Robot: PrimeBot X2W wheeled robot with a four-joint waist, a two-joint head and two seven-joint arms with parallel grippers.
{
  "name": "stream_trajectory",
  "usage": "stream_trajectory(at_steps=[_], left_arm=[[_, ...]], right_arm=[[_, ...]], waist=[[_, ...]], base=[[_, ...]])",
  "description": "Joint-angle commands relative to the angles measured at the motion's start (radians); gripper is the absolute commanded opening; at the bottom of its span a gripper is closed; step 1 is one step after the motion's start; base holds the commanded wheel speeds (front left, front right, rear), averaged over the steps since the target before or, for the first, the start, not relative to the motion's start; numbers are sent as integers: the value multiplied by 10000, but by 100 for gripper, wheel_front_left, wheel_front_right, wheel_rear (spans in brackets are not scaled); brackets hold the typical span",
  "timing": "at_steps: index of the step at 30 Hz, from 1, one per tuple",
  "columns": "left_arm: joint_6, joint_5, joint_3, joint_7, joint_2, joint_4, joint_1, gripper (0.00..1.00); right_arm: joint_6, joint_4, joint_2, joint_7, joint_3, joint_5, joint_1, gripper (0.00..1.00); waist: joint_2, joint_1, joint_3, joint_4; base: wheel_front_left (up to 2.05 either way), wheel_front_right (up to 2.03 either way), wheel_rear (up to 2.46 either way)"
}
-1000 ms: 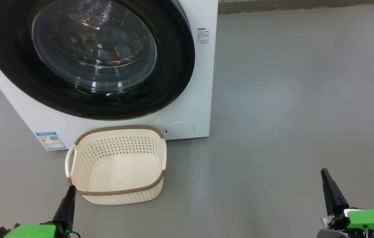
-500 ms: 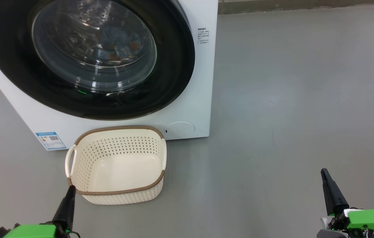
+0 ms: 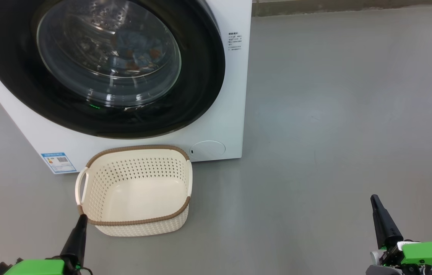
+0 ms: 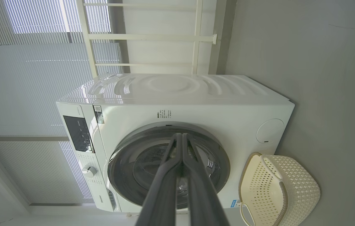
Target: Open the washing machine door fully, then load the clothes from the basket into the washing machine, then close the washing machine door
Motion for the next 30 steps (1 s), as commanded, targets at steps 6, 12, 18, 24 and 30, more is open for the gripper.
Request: stream_trajectory(at_steps=[6,12,18,24,30], left_arm=[[-71,-33,360,41,162,-288,-405,0],[-71,-30,363,44,159,-288,-406,0],[-71,-27,366,46,157,-288,-406,0],[-71,-25,369,49,155,-288,-406,0],[-71,-23,372,51,153,-288,-406,0]], right_arm=[[16,-246,-122,75,274,41,-411,0],[16,-246,-122,75,274,41,-411,0],[16,-246,-122,75,274,42,-411,0],[16,-246,-122,74,275,42,-411,0],[16,-246,-122,74,275,42,-411,0]], waist=[[0,0,0,0],[0,0,0,0],[0,0,0,0],[0,0,0,0],[0,0,0,0]], base=[[0,0,0],[0,0,0],[0,0,0],[0,0,0],[0,0,0]])
